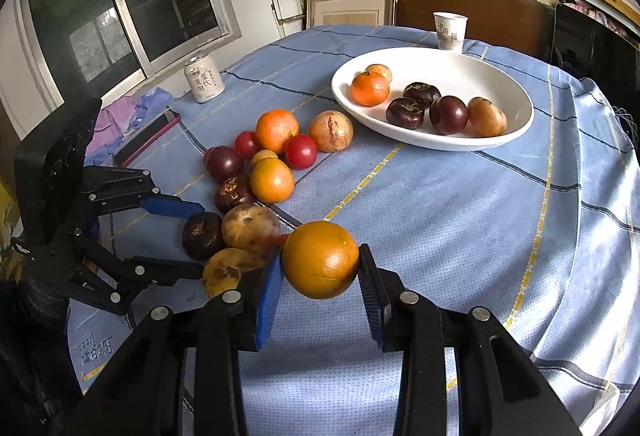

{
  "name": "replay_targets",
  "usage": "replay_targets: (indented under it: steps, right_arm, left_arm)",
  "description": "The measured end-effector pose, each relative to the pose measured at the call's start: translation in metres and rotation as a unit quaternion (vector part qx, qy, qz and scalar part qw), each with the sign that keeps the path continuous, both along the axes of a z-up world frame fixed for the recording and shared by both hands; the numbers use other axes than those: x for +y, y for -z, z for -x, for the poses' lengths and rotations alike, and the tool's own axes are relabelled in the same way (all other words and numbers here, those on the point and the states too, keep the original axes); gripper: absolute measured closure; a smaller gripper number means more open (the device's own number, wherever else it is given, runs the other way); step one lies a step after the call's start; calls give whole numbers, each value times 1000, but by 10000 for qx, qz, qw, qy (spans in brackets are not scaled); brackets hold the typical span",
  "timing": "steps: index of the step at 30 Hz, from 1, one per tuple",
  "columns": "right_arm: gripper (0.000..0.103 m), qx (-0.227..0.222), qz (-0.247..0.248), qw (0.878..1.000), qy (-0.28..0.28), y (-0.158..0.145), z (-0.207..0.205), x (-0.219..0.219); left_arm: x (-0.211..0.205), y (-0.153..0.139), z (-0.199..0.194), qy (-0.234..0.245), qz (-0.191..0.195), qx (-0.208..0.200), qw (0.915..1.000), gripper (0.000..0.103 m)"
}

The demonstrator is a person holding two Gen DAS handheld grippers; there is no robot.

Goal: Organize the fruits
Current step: 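Close the right tool on the yellow-orange fruit while the left tool grips the mangosteen, then carry both fruits onto the white plate and open both tools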

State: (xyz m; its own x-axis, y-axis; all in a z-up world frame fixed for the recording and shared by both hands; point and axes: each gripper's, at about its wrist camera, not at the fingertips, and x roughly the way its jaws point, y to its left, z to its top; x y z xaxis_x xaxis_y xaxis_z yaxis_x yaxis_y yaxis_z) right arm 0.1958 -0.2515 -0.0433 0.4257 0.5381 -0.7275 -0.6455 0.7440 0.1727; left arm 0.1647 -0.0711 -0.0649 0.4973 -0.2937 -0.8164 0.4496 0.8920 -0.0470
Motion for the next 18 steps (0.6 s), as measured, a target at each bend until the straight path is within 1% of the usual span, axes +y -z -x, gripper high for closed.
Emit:
replay_targets:
  steps: [4,7,9,14,16,18]
  right_arm:
    - [65,-2,18,10000,-5,0,0,1]
    - [65,14,40,10000,34,2,-2,1]
    - [65,39,46,10000,60,3,-3,0]
    - [65,101,32,9998,161,7,-9,0]
    - [65,-6,-6,9996,267,6,-11,-1]
    - [65,-149,-148,9987,461,3,-15,-4]
  left_arm:
    - [2,7,-10,-80,40,289,9995,51]
    - [4,6,-11,-72,101,292,9995,53]
    - [6,6,-12,-101,176,306,9993,59]
    - [18,5,-17,-140,654,426,9969,60]
    - [22,0,-16,-152,792,346,9961,60]
    - [24,-9,-15,-150,859,162,9961,60]
